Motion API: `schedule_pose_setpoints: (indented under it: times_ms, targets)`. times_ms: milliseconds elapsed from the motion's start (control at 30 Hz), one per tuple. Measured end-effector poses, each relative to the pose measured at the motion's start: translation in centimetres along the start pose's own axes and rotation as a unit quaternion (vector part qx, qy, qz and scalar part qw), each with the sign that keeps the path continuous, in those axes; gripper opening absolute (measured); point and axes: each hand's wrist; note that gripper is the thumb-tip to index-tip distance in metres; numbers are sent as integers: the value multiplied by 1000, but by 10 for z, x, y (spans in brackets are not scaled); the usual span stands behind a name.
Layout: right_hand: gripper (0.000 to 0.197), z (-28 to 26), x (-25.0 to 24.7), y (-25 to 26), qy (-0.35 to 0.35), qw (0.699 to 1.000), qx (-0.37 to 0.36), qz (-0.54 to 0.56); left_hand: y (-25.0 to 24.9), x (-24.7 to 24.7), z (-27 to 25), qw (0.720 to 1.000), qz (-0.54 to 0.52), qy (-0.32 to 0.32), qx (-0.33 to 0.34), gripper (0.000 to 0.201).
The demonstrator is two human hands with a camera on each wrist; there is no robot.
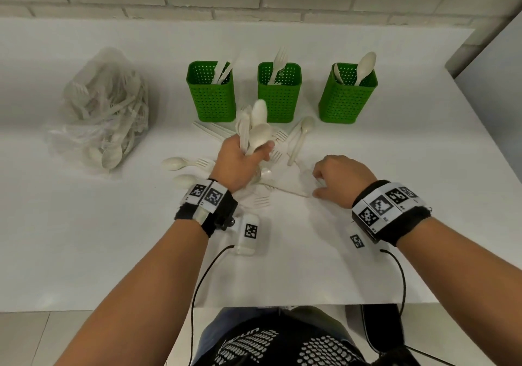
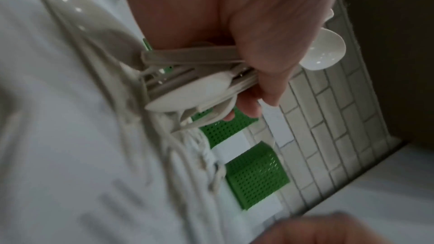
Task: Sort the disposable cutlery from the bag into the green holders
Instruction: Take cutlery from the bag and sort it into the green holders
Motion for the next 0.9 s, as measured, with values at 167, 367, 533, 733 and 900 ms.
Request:
schedule_pose_setpoints:
  times_ms: [167, 367, 533, 733, 900]
  targets:
    - [21, -5, 8, -8, 5, 1000, 13, 7, -19, -23, 0, 989, -136, -54, 26, 13]
    - [12, -11, -22, -14, -116, 973, -4, 200, -10, -49, -6, 983, -184, -26, -15, 3]
    - [9, 2, -77, 43, -243, 818, -127, 506, -25, -25, -19, 990, -100, 95, 5, 28]
    - [19, 26, -69, 66, -240, 837, -132, 473, -21, -55, -27, 994, -99, -30, -21, 10]
    - [34, 32, -1, 60, 14, 993, -118, 15, 7, -104, -41, 962, -238, -116, -73, 11]
Point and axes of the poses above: each hand's wrist, its own z-axis towards the middle knuckle, its own x-axis out of the palm, y = z × x, and after that the axes turned 11 degrees about -x, right-handed
